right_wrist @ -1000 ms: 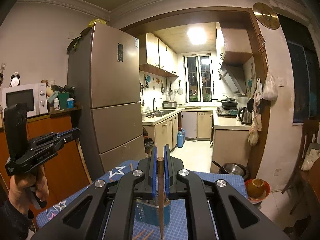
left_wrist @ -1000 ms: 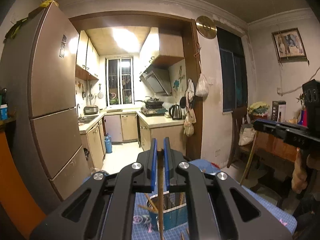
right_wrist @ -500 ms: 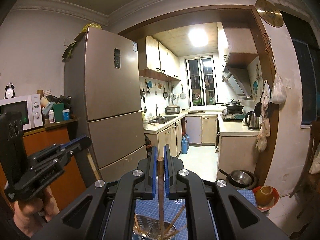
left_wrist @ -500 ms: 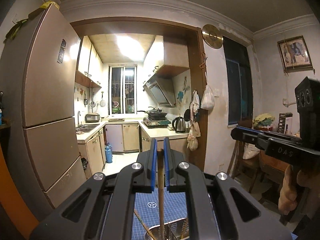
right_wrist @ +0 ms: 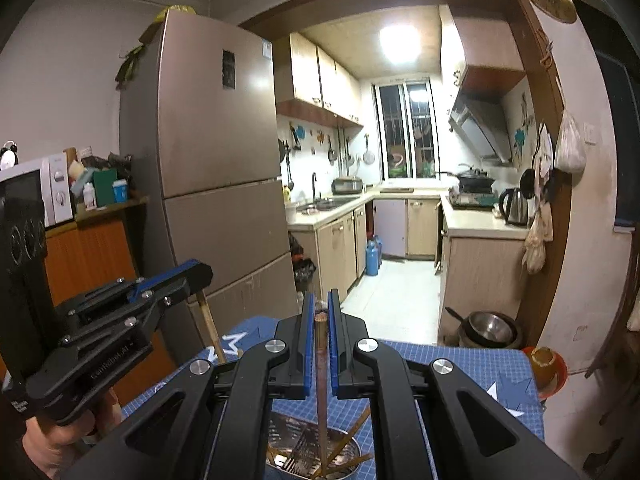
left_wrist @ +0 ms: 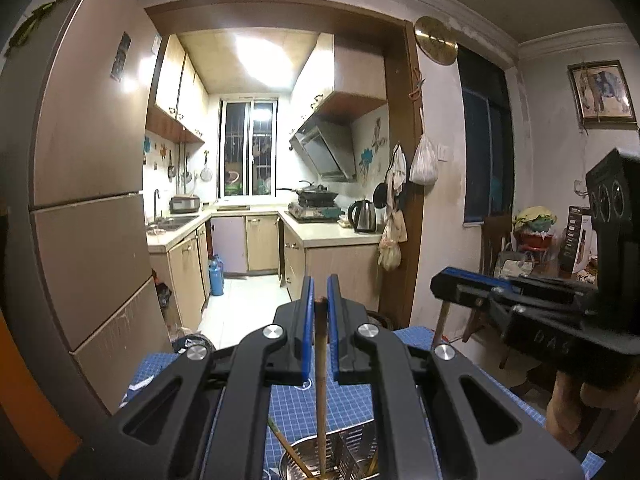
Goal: Organize utensils
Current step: 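Lift the chopstick in the left gripper while the right gripper grasps another, carry both over the holder, then open both grippers to drop the chopsticks into the teal holder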
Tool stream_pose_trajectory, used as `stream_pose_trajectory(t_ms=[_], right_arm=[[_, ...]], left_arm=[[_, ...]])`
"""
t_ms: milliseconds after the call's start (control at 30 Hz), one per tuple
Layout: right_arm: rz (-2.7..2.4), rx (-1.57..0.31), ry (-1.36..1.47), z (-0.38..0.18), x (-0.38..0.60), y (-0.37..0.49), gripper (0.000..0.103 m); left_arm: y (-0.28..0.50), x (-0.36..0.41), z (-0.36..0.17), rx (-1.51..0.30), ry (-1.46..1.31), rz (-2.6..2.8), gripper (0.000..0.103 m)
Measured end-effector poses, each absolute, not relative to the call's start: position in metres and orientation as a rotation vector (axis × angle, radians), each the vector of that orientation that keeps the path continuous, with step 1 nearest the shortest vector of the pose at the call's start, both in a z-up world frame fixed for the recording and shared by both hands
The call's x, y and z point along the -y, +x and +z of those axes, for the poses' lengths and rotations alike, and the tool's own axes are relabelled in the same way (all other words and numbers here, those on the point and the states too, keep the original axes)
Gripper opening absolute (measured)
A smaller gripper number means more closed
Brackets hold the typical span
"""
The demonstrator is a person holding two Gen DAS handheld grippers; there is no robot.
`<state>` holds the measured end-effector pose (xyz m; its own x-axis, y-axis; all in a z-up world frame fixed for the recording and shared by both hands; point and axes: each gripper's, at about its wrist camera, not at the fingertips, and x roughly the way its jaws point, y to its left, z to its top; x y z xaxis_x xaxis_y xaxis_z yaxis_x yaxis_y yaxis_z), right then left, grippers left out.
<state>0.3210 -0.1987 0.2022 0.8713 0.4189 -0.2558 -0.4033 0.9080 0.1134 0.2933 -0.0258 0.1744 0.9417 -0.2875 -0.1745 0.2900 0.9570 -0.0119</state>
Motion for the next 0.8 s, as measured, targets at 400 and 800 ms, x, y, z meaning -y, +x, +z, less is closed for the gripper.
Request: stream_pose_trajectory(t_ms=[400,800], right_arm=[[0.423,-0.260,0.026,0.206,0.198,0.304,0.008],[0.413,-0.287,0.038,0.106,0.224,0.089,0.022]], left_arm=[[0.291,0.026,0.172,-0.197,0.012,-0.310,0.050],[0.155,-0.043,0.139,-0.184,0.109,-0.308,0.056]])
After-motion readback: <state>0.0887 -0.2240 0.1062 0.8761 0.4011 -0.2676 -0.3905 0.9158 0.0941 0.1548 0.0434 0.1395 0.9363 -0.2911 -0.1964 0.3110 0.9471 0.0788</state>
